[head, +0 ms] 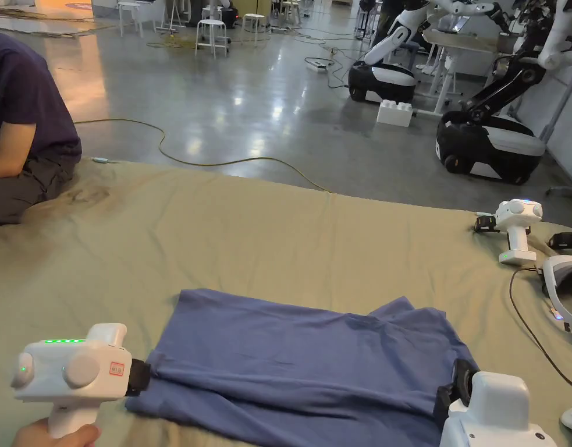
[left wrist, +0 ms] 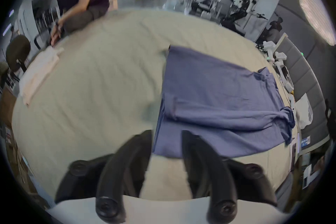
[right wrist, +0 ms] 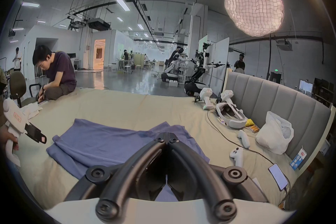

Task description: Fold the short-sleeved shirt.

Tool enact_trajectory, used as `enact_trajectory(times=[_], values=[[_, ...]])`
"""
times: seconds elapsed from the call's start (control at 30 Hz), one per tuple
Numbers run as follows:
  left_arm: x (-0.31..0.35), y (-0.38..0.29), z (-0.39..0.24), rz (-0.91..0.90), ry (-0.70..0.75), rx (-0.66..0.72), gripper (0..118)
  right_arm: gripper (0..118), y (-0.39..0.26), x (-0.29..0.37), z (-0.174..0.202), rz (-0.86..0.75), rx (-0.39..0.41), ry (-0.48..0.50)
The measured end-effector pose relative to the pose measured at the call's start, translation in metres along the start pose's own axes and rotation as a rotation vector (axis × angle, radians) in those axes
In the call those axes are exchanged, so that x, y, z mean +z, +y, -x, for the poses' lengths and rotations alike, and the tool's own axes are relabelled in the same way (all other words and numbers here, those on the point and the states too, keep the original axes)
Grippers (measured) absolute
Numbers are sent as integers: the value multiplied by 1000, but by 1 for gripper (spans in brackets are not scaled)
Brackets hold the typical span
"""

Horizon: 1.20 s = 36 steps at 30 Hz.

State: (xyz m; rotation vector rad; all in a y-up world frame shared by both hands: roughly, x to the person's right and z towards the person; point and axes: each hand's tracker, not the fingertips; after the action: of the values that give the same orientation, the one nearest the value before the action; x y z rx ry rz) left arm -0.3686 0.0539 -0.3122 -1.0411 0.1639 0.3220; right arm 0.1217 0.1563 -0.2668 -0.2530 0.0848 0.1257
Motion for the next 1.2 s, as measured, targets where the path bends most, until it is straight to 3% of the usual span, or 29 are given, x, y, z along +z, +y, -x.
enact_trajectory(times=[0.07,0.23,0.33,0.47,0.57,0.6,0.67,0.7,0.73,0.93,1.1,1.13,1.2], values=[[-16,6,4,55,16,19,63,0,-5,-2,-2,17,5,-5],[-44,-2,-6,209,34,12,63,0,-15,-5,-6,56,12,-14],[-34,-7,-30,165,104,-18,60,0,-20,-6,-9,79,22,-22],[-25,-25,-62,124,136,-213,10,0,-27,-14,-24,142,-20,-44],[-3,-36,-77,124,151,-245,8,2,-31,-26,-40,241,-30,-66],[3,-39,-78,113,151,-245,8,12,-32,-32,-47,288,-21,-68],[5,-34,-65,101,131,-223,8,53,-39,-52,-71,390,-19,-49],[11,-35,-64,90,124,-213,8,62,-42,-60,-80,429,-30,-34],[17,-37,-61,73,125,-200,8,63,-45,-69,-89,476,-34,-20],[28,-31,-44,42,66,-154,8,63,-72,-105,-106,733,-18,-5],[26,-30,-38,27,47,-133,8,63,-113,-140,-117,901,-112,42],[26,-30,-37,24,45,-131,8,58,-119,-146,-117,932,-128,49],[24,-35,-37,16,43,-137,8,22,-118,-138,-111,930,-142,58]])
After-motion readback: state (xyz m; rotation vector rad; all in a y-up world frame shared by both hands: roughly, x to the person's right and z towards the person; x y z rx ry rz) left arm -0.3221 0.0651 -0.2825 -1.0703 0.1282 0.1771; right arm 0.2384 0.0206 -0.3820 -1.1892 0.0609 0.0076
